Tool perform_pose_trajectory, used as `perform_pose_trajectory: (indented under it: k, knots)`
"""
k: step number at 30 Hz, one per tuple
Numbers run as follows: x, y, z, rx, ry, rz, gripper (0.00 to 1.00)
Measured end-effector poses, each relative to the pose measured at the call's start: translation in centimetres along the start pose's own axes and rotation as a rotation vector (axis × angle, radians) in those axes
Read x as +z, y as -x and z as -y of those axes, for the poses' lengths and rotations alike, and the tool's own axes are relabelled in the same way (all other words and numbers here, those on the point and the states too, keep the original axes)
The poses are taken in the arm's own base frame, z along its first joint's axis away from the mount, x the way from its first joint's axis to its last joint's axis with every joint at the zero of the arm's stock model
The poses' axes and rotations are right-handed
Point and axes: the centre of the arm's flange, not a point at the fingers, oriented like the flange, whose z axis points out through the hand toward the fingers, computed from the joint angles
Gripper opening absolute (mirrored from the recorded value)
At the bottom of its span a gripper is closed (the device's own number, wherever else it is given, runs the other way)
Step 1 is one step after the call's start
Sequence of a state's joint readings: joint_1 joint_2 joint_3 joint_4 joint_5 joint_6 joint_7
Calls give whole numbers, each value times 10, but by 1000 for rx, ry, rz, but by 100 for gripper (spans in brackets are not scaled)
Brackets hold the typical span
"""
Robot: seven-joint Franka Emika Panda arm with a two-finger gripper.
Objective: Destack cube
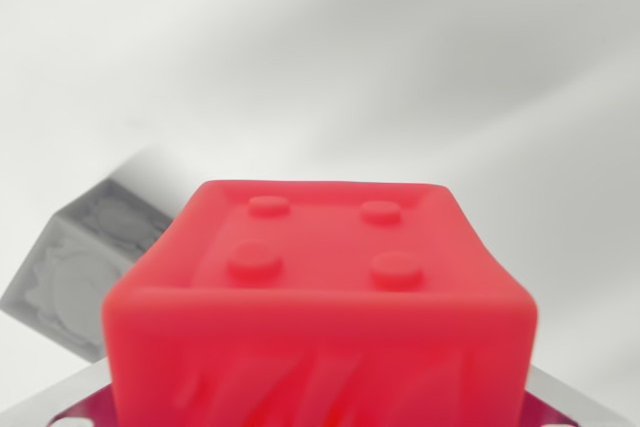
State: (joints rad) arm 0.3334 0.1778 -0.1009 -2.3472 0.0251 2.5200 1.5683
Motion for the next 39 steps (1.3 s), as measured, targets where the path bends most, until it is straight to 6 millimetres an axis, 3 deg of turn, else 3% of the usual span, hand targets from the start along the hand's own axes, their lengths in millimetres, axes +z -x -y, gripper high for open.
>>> perform_pose_trajectory:
  k: [26, 39]
  knots:
    - [0, -21, -7, 170, -3, 0, 0]
    - [42, -21, -7, 180, 0, -1, 0]
